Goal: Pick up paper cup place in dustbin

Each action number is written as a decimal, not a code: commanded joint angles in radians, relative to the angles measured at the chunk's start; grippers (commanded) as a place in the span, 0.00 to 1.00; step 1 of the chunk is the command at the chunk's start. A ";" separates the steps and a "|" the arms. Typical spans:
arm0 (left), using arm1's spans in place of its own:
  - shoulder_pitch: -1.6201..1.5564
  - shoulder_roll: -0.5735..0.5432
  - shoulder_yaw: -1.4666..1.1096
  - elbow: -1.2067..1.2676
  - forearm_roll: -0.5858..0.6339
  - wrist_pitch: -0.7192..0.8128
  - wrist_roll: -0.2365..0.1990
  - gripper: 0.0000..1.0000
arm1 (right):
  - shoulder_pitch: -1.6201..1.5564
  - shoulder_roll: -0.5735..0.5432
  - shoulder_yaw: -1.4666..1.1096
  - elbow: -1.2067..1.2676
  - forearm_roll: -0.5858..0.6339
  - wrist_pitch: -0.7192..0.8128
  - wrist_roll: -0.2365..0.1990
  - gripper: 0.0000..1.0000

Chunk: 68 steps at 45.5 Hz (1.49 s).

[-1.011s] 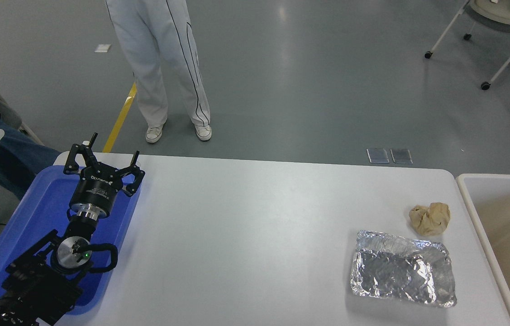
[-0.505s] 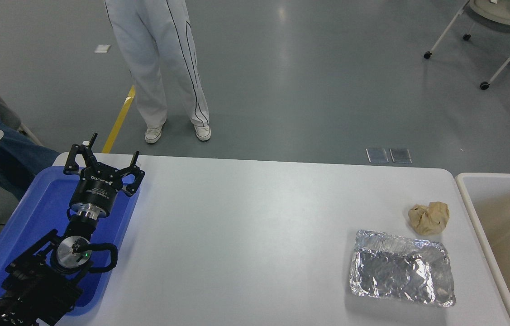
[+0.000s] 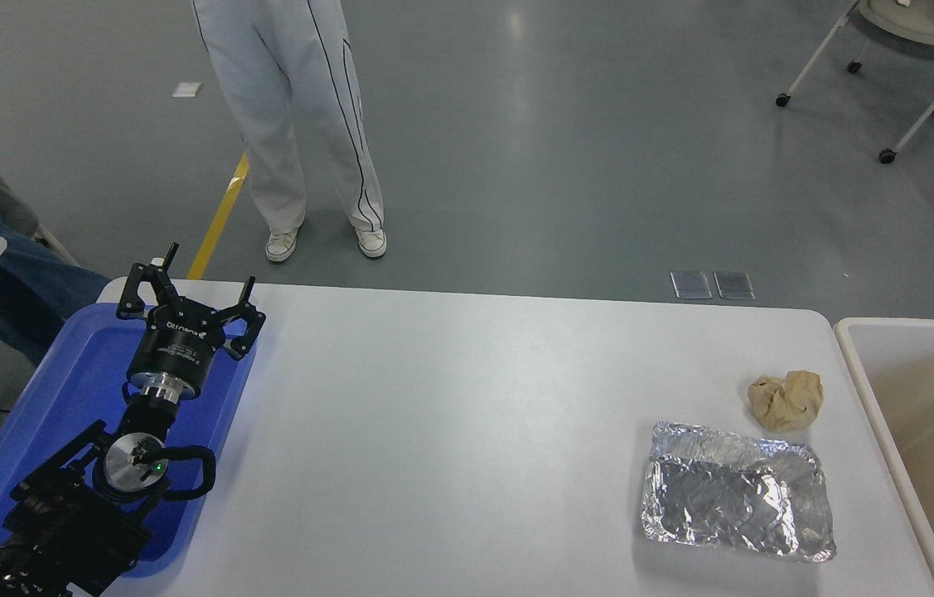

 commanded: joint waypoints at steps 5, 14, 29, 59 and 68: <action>0.000 0.000 0.000 0.001 0.000 0.000 0.000 1.00 | -0.067 0.061 0.066 -0.007 0.022 -0.089 -0.050 0.00; 0.000 0.000 0.000 0.000 0.000 0.000 0.000 1.00 | -0.064 0.061 0.069 -0.007 0.023 -0.096 -0.048 0.10; 0.000 0.000 0.000 0.001 0.000 0.000 0.000 1.00 | -0.060 0.061 0.103 0.011 0.023 -0.236 -0.047 0.96; 0.000 0.000 0.000 0.000 0.000 0.000 0.000 1.00 | 0.069 -0.093 0.083 0.293 0.023 -0.233 -0.047 0.99; -0.001 0.000 0.000 0.000 0.000 0.000 0.000 1.00 | 0.124 -0.163 -0.004 0.490 0.019 -0.228 -0.045 0.99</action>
